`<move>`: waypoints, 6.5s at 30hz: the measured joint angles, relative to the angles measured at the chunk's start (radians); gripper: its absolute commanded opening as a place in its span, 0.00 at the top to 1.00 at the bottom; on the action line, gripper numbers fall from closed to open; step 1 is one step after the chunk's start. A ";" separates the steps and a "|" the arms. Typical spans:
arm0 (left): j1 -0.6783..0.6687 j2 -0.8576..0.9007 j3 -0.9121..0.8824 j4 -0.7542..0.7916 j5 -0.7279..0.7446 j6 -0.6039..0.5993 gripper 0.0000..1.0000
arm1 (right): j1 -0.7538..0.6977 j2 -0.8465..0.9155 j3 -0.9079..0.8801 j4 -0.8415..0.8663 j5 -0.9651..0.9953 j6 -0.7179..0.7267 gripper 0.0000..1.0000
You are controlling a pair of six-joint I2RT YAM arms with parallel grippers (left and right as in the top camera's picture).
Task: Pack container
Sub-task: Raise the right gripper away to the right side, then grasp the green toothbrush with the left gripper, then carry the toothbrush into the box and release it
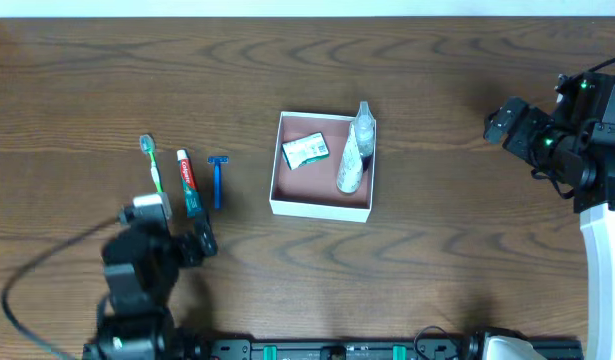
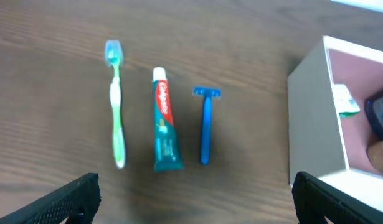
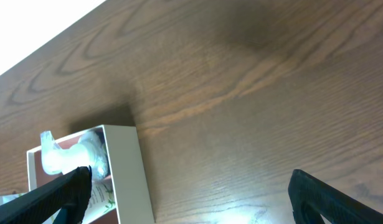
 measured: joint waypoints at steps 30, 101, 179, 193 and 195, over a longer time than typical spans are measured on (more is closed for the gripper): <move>0.222 1.297 0.662 -0.032 -0.029 0.114 0.10 | 0.000 0.003 -0.001 -0.001 -0.003 0.005 0.01; 0.189 1.393 0.645 0.074 -0.119 0.128 0.49 | 0.000 0.003 -0.001 -0.001 -0.004 0.007 0.01; -0.607 1.241 0.655 0.158 -0.258 -0.138 0.50 | 0.000 0.003 -0.001 -0.001 -0.004 0.007 0.01; -0.603 0.943 0.655 0.143 -0.263 -0.152 0.41 | 0.000 0.003 -0.001 -0.001 -0.004 0.007 0.01; -0.595 0.883 0.655 0.109 -0.273 -0.148 0.39 | 0.000 0.003 -0.001 -0.001 -0.004 0.007 0.01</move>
